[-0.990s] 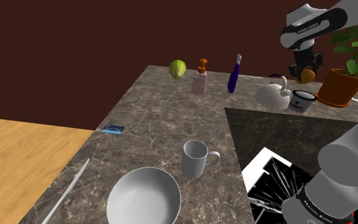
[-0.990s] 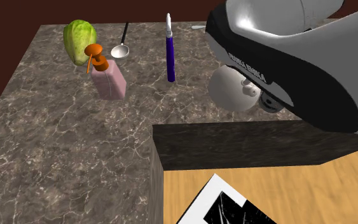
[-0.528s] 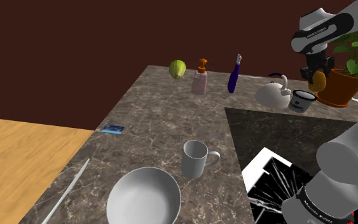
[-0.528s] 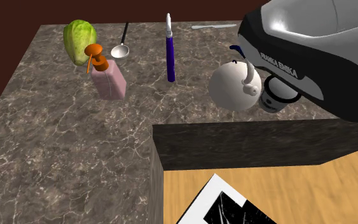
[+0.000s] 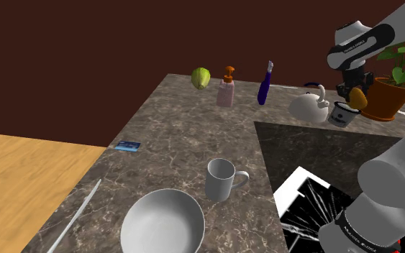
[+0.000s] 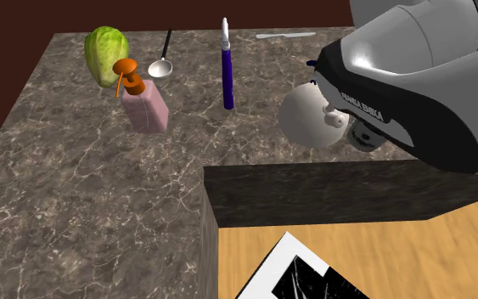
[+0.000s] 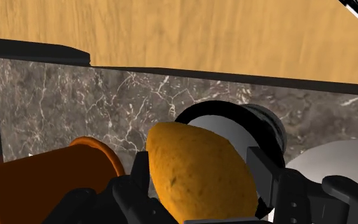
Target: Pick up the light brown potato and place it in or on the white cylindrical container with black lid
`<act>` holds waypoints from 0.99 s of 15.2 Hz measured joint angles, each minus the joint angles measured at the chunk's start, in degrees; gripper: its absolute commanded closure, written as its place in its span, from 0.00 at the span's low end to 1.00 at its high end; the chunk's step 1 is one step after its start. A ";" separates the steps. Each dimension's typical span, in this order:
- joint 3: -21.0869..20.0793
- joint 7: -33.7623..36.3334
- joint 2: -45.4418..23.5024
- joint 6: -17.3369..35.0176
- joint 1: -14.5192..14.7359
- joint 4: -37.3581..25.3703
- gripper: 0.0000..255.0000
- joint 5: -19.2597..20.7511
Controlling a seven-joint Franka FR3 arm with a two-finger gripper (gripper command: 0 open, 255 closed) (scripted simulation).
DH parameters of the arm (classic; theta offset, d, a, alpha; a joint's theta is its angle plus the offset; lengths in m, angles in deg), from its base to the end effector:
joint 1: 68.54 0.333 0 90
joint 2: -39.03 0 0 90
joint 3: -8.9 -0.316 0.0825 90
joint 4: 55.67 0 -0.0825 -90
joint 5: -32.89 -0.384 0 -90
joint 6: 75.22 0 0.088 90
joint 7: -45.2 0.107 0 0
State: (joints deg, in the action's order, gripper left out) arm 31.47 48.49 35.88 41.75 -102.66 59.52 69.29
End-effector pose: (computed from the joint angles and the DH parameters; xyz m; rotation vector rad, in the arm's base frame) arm 0.2860 -0.4906 0.4378 2.4278 -0.9471 -0.3770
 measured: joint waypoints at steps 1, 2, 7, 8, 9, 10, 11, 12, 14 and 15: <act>-0.03 0.51 0.02 0.59 0.04 0.68 1.00 0.22; 0.04 0.61 -0.42 1.07 -0.06 0.70 1.00 0.19; 0.25 1.51 -1.55 2.88 -0.31 1.51 1.00 0.43; 0.26 1.59 -1.40 2.87 -0.29 1.69 1.00 0.50; 0.26 1.54 -1.46 2.83 -0.29 1.61 1.00 0.45; 0.26 1.59 -1.48 2.92 -0.29 1.67 1.00 0.47; 0.27 1.48 -1.47 2.87 -0.30 1.57 0.00 0.44; 0.23 1.48 -1.58 2.88 -0.27 1.72 0.00 0.36; 0.20 1.55 -1.64 2.96 -0.25 2.05 0.00 0.35; 0.20 1.55 -1.69 2.98 -0.25 2.08 0.00 0.33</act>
State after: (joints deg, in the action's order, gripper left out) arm 31.67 50.03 34.20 44.73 -102.91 61.60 69.62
